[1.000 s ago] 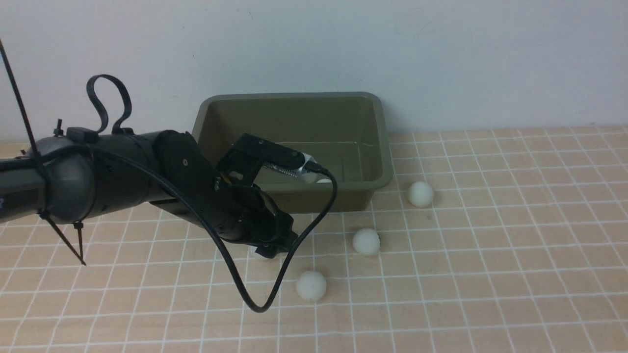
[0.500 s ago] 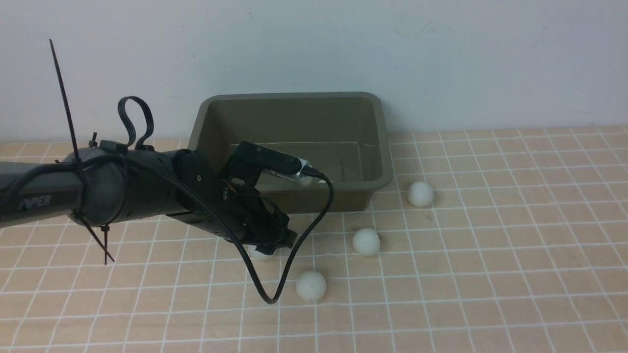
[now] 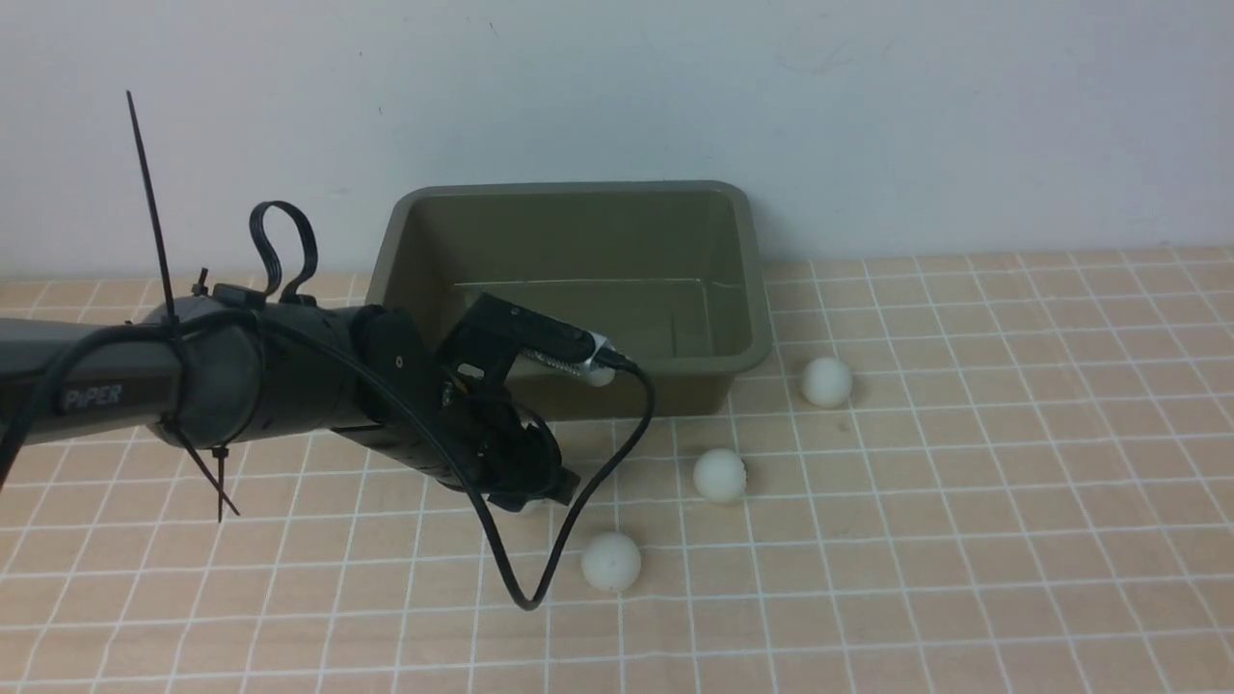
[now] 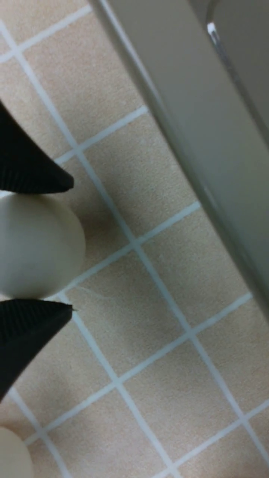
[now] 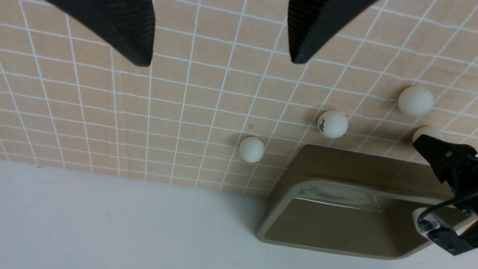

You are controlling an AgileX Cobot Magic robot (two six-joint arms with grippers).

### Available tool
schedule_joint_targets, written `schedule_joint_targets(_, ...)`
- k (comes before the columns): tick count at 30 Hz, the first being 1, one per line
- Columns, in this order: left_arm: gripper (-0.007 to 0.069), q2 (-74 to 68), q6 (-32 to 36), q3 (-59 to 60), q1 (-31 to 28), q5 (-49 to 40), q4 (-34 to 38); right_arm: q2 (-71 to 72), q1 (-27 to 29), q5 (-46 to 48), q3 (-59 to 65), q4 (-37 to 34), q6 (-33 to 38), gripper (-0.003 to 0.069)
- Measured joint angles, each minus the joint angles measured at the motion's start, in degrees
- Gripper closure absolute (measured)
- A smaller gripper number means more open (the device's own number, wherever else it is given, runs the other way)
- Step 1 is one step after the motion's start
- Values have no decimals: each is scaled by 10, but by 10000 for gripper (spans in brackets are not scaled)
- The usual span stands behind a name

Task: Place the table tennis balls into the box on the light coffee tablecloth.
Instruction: 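Reach for and grasp a ping pong ball on the table beside the basket, then drop the ball into the bin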

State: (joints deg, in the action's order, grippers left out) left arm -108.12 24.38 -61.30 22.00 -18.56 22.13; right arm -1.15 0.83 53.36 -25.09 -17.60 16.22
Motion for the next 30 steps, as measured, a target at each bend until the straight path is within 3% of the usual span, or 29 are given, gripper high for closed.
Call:
schedule_joint_targets(5,336,13,5,-13,2,-78,-1,0,0,0,0,0,0,219)
schedule_joint_targets(9,336,55,49,-44,15,-143,24,0,0,0,0,-2,0,219)
schedule_joint_targets(15,336,100,86,-99,4,-113,61,0,0,-2,0,-1,0,220)
schedule_joint_targets(20,336,82,89,-132,-43,-92,61,0,0,-1,0,-1,0,220)
schedule_joint_targets(25,335,26,157,-174,-89,-94,50,0,0,-1,0,-1,0,220)
schedule_joint_targets(30,191,5,173,-215,-96,-136,82,0,0,-1,0,-2,0,220)
